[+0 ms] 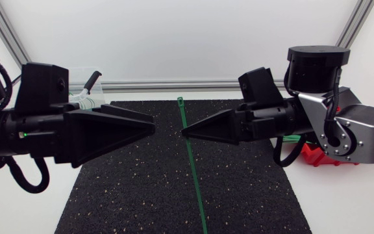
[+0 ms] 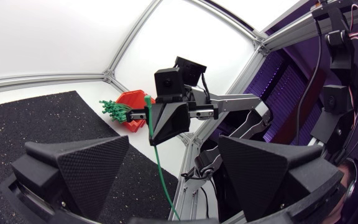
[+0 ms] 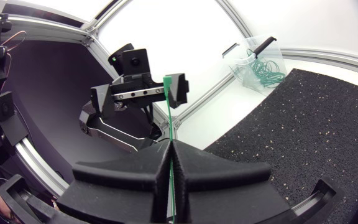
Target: Take a green cable tie from the red box, thread the tail through the head to close it, then place it in the transparent bin on the left.
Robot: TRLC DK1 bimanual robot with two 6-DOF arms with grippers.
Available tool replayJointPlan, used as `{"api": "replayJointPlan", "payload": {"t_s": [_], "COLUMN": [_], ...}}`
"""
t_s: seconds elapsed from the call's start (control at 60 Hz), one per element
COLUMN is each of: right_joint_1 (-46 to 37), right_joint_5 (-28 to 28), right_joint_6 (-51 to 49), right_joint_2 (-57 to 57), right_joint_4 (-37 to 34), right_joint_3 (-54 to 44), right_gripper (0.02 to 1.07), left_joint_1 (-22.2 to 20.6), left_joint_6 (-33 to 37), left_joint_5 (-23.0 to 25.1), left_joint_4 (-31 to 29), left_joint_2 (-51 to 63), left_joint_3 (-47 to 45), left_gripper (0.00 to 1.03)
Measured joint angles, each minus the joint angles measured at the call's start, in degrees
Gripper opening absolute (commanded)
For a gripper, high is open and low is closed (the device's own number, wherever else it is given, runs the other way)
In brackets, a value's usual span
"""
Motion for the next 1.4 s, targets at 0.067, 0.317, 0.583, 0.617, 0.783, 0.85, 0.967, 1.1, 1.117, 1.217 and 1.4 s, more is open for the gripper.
{"api": "replayJointPlan", "payload": {"t_s": [0.067,0.317,0.583,0.617,0.783,0.85,0.967,1.1,1.117,1.217,1.4], "right_joint_1": [-0.1,-0.8,-1.7,-1.7,-1.9,-1.9,-1.9,-1.9,-1.9,-1.9,-1.9], "right_joint_5": [-0.3,-0.4,-0.4,-0.4,-0.4,-0.4,-0.4,-0.4,-0.4,-0.3,-0.2], "right_joint_6": [2.5,5.2,5.9,5.9,6.1,6.1,6.1,6.1,6.1,6.1,6.1], "right_joint_2": [-0.5,-1.0,-1.0,-1.0,-0.9,-0.7,-0.7,-0.7,-0.7,-0.7,-0.7], "right_joint_4": [2.6,3.6,4.9,5.2,5.6,5.9,6.4,6.6,6.6,6.6,6.6], "right_joint_3": [-0.9,-1.2,-1.6,-1.6,-1.6,-1.6,-1.6,-1.7,-1.8,-2.0,-2.0], "right_gripper": [0.08,0.08,0.08,0.08,0.08,0.08,0.08,0.08,0.08,0.08,0.08], "left_joint_1": [-1.2,-4.3,-6.1,-6.2,-6.4,-6.4,-6.4,-6.4,-6.3,-6.3,-6.3], "left_joint_6": [-0.1,-0.2,-0.2,-0.4,-1.7,-1.9,-3.3,-4.7,-4.7,-5.1,-5.9], "left_joint_5": [0.0,0.9,1.3,1.4,1.5,1.5,1.5,1.5,1.5,1.5,1.5], "left_joint_4": [0.6,3.3,5.4,5.6,8.4,8.9,10.7,12.4,12.5,12.8,13.2], "left_joint_2": [2.4,9.8,13.6,13.6,14.4,14.9,15.7,16.3,16.4,16.8,17.8], "left_joint_3": [0.9,5.3,7.0,7.0,7.1,7.1,7.1,7.1,7.1,7.1,7.1], "left_gripper": [1.00,1.00,0.97,0.96,0.87,0.81,0.68,0.59,0.59,0.49,0.25]}}
